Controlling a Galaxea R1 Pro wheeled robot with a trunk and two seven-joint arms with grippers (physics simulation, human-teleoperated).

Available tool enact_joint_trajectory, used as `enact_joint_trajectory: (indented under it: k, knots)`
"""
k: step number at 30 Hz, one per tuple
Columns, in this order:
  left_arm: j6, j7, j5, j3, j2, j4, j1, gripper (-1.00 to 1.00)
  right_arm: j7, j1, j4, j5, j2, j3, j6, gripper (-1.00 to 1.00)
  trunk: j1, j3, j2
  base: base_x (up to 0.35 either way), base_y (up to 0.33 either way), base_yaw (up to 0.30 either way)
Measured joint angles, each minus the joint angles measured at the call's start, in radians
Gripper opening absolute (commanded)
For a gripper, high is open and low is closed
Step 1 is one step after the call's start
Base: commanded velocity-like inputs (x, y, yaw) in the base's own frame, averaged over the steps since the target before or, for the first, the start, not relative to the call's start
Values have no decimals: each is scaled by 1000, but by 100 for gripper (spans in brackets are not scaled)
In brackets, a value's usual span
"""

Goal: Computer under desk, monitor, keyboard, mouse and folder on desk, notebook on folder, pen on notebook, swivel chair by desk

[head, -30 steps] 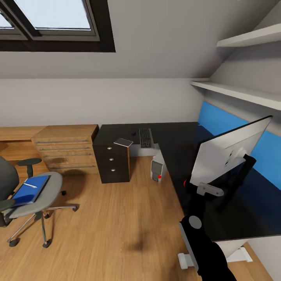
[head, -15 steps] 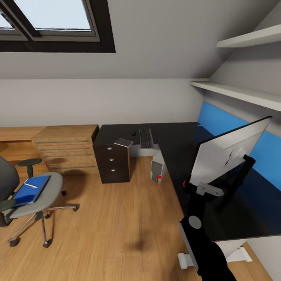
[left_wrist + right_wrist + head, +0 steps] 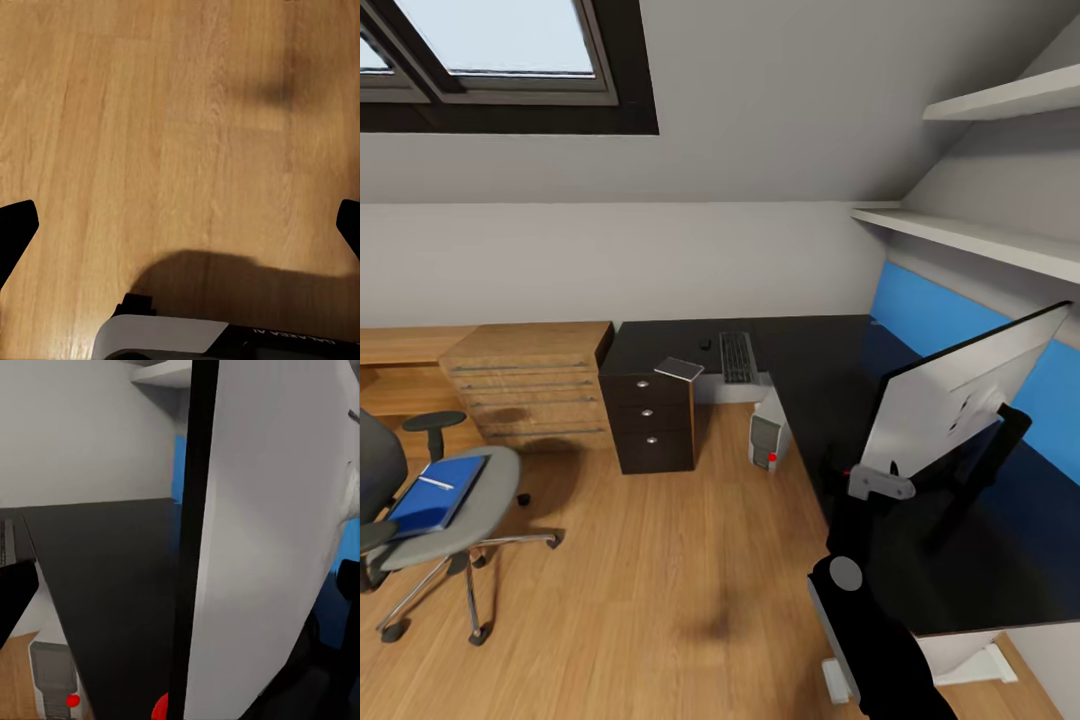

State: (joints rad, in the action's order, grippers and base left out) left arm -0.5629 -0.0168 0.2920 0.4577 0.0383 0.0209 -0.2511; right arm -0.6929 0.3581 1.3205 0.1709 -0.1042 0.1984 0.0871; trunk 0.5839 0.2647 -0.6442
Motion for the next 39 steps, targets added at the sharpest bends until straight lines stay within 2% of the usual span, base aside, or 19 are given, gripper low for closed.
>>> enact_joint_trajectory:
  k: [4,8,31,39]
  knots:
    - [0,0,0,0,0,0,0,100,-51,0,1,1,0,-1,-1,100,0,0,0,94,1,0]
    - [1,1,0,0,0,0,0,100,-66,0,1,1,0,-1,-1,100,0,0,0,20,0,0]
    - [0,2,0,0,-2,0,0,100,-73,0,1,2,2,-6,-2,100,0,0,0,130,9,0]
    - [1,2,0,0,-2,0,0,100,-73,0,-2,1,6,-13,-3,100,0,0,0,34,0,0]
